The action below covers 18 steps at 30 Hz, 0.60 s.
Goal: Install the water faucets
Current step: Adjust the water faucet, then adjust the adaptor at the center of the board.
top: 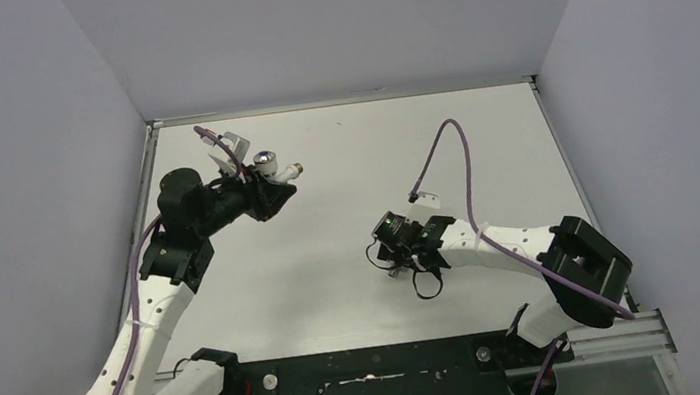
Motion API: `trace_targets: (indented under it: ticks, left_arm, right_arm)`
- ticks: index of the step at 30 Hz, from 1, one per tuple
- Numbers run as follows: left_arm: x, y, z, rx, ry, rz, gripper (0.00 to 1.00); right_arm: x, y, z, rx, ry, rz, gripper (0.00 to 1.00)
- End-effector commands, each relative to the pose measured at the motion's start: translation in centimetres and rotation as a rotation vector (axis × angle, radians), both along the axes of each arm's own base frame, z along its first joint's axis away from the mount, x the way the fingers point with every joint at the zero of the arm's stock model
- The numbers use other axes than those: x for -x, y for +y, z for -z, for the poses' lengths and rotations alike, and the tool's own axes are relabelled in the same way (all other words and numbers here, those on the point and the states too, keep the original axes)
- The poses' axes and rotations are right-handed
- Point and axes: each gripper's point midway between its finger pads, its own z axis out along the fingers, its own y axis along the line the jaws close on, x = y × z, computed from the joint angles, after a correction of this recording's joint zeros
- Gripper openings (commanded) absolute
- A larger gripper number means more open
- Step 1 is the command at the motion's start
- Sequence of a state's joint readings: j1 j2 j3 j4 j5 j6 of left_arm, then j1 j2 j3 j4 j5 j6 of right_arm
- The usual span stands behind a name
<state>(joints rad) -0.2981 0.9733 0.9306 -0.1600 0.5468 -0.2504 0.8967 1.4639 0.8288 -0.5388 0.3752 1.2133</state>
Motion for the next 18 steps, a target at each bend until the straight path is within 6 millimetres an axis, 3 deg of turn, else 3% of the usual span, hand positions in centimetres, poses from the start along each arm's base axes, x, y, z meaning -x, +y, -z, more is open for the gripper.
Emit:
trace_targets:
  ticks: [1,7,18]
  left_arm:
    - [0.1,0.1,-3.0,0.032,-0.121,0.009,0.0]
    - [0.2,0.0,-2.7,0.028,-0.115,0.014,0.0]
    - [0.2,-0.1,-2.7,0.029,-0.111,0.02,0.0]
  right_arm:
    - [-1.0,1.7,-0.5,-0.032,-0.007,-0.023,0.66]
    - [-0.9,1.8,0.5,0.013,0.031,-0.044,0.67]
    - [-0.6,1.3,1.4,0.069,0.063,-0.064,0.48]
